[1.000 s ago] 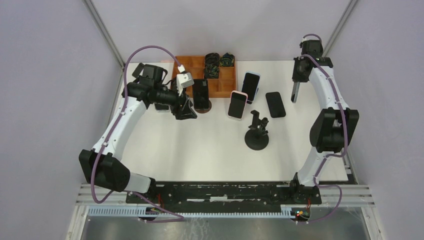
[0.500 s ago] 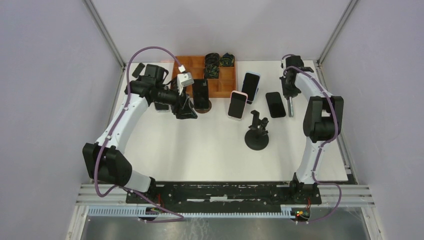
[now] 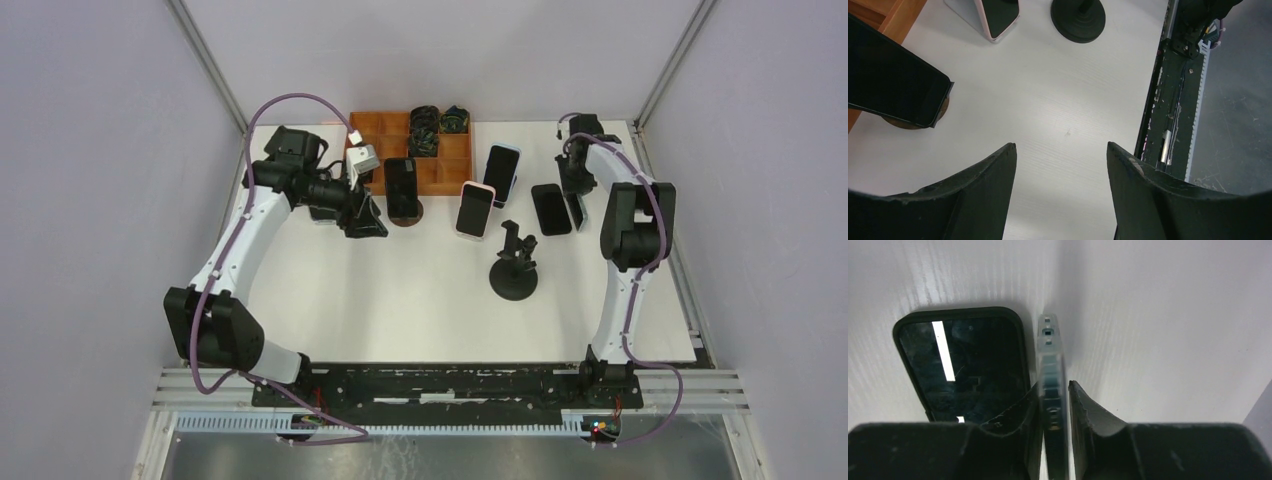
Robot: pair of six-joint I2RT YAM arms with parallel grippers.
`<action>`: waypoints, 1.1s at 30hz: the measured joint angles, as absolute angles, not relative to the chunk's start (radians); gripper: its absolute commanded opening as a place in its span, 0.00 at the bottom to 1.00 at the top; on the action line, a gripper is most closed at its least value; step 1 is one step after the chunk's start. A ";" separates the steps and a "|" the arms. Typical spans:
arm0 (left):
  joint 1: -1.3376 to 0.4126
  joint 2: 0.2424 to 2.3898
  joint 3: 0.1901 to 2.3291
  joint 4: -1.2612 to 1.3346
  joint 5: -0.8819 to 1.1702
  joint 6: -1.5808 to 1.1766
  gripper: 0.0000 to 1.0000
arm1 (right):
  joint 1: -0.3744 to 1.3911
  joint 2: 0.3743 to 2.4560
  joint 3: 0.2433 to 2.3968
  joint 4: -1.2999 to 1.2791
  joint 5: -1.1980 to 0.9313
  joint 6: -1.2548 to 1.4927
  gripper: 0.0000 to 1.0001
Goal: Remove the phone from the phone stand
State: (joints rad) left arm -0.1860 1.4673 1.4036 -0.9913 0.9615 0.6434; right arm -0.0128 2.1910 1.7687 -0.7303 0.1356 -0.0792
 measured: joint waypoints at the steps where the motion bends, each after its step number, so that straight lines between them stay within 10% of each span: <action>1: -0.181 1.467 1.404 -0.995 0.965 0.648 0.73 | -0.018 2.198 1.766 -0.723 0.129 -0.078 0.37; 17: -0.167 1.467 1.404 -1.008 1.006 0.661 0.72 | -0.122 2.094 1.639 -0.583 0.031 -0.047 0.71; 20: -0.167 1.467 1.404 -1.008 1.007 0.661 0.72 | -0.117 2.069 1.622 -0.569 0.046 -0.047 0.98; 33: -0.107 1.479 1.485 -1.026 1.015 0.617 1.00 | -0.112 1.481 1.188 -0.252 -0.127 0.141 0.98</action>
